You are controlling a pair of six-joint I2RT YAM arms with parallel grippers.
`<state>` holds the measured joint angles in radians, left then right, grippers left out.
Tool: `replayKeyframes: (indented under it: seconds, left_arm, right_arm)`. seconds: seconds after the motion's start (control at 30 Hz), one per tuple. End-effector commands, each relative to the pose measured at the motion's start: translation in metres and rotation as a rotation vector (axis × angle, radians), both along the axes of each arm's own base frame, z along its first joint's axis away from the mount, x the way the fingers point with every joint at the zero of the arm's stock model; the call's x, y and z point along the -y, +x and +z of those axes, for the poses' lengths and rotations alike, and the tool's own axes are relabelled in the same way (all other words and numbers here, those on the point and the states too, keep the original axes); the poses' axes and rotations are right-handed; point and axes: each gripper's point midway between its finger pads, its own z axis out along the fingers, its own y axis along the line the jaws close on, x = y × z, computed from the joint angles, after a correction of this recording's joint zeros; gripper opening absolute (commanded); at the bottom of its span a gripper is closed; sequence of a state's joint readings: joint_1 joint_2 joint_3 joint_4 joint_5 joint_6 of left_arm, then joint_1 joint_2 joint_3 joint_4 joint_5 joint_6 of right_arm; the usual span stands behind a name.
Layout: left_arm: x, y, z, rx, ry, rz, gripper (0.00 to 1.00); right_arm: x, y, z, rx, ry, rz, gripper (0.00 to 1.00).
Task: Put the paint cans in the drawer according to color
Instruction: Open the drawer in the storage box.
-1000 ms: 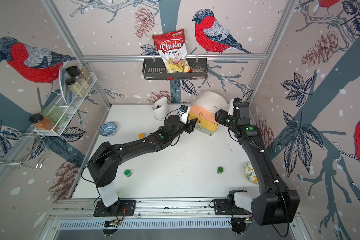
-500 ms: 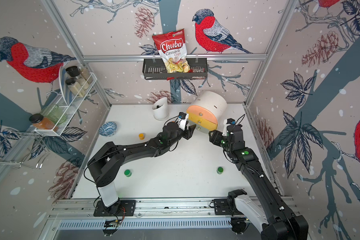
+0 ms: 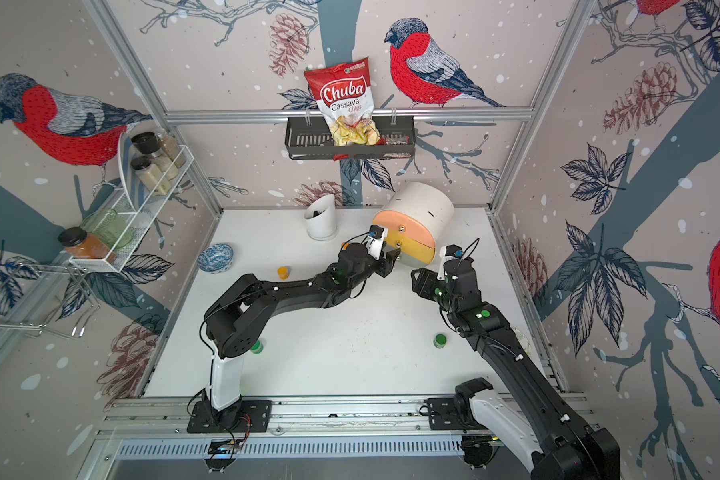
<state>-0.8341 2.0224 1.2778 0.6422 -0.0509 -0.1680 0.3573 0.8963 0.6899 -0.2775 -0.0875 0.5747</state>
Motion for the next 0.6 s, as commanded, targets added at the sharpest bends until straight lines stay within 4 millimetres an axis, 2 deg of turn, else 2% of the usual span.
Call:
replayKeyframes:
  seconds: [0.0, 0.17, 0.4, 0.57]
  left_arm:
    - [0.002, 0.006, 0.017, 0.046, -0.036, -0.010, 0.57]
    - [0.009, 0.017, 0.013, 0.039, -0.013, -0.007, 0.57]
    - [0.019, 0.027, 0.013, 0.029, -0.035, -0.012, 0.57]
    - [0.021, 0.027, 0.000, 0.005, -0.037, -0.010, 0.56]
  right_arm:
    - [0.003, 0.003, 0.005, 0.028, 0.004, -0.023, 0.63]
    - [0.003, 0.002, 0.012, 0.049, 0.016, -0.027, 0.64]
    - [0.014, -0.001, 0.029, 0.079, 0.008, -0.071, 0.65]
    - [0.020, -0.001, 0.032, 0.077, 0.007, -0.098, 0.66]
